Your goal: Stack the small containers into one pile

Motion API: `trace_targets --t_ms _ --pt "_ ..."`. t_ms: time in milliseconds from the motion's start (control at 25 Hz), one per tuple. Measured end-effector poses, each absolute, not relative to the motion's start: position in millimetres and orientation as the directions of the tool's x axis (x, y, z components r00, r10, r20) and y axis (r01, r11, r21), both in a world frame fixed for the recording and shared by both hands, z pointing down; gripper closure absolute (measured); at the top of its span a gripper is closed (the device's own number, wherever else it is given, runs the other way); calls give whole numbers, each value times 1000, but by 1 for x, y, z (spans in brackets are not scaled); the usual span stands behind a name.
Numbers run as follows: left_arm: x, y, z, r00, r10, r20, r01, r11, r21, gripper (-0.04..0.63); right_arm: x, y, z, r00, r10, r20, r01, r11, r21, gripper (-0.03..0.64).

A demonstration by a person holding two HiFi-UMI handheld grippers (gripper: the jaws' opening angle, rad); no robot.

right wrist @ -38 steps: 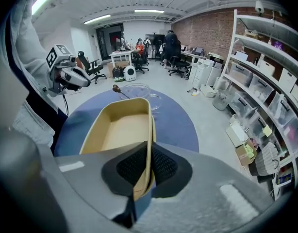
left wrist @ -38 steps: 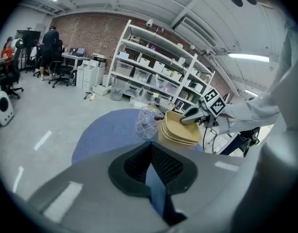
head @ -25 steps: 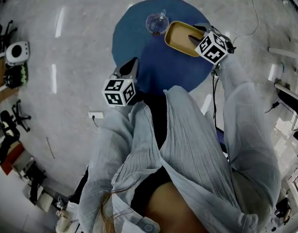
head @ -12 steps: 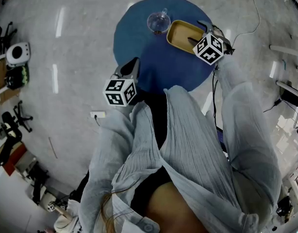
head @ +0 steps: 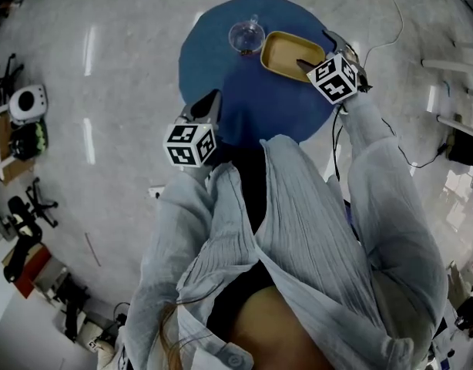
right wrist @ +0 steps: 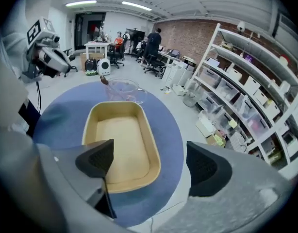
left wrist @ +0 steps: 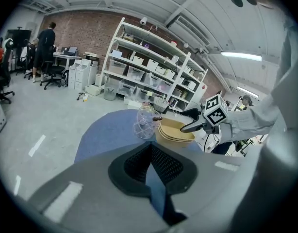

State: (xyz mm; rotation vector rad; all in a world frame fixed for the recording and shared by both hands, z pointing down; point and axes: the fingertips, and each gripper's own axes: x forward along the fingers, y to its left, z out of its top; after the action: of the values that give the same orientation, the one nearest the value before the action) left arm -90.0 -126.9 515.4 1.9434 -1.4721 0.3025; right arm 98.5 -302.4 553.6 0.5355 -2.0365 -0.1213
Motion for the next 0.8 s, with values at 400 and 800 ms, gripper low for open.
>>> trace_targets --t_ms 400,800 --pt "-88 -146 487 462 -748 476 -880 -323 347 581 123 -235 514 -459 -509 728 -708 705 46 158" --pt "-57 -153 469 596 -686 418 -803 -503 319 581 153 -180 472 -437 -679 589 -880 458 -125 209"
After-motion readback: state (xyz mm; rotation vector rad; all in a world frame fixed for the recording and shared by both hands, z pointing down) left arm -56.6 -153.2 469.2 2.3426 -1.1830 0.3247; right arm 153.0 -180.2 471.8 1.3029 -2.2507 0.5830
